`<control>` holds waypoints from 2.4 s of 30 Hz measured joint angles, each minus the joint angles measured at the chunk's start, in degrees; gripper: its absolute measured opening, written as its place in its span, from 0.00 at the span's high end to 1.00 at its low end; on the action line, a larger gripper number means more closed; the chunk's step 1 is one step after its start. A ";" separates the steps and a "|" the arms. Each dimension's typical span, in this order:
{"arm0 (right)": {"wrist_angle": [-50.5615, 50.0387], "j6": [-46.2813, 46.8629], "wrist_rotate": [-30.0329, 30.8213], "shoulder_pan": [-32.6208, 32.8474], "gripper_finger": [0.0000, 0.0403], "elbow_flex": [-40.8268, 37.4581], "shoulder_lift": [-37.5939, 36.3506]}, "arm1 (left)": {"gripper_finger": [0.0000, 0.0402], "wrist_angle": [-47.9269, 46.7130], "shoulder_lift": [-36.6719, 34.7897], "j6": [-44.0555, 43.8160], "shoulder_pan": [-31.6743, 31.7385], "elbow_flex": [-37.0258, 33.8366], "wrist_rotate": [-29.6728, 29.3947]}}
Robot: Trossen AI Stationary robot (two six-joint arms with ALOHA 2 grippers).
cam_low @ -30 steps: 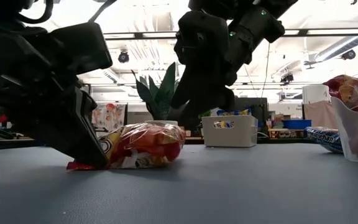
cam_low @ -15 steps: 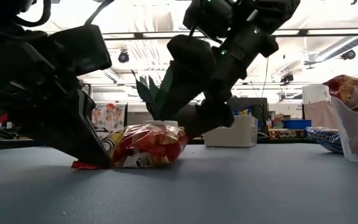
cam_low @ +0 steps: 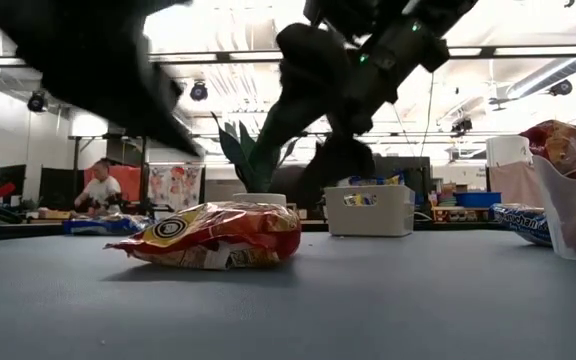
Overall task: Sort Maruchan noodles
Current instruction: Put the red instant noodle pack into the transparent bin
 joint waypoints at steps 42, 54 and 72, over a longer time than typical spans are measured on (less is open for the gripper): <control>14.51 12.88 -0.48 1.00 0.10 -10.57 0.77 | 1.00 4.00 5.11 -17.53 1.75 -9.54 -8.14; 28.54 13.56 -6.43 0.98 0.10 -10.57 7.18 | 1.00 4.17 5.21 -17.77 1.29 -9.84 -8.32; 38.71 13.47 -10.85 -0.14 0.28 -9.58 11.44 | 1.00 5.06 5.27 -15.90 1.18 -9.94 -8.60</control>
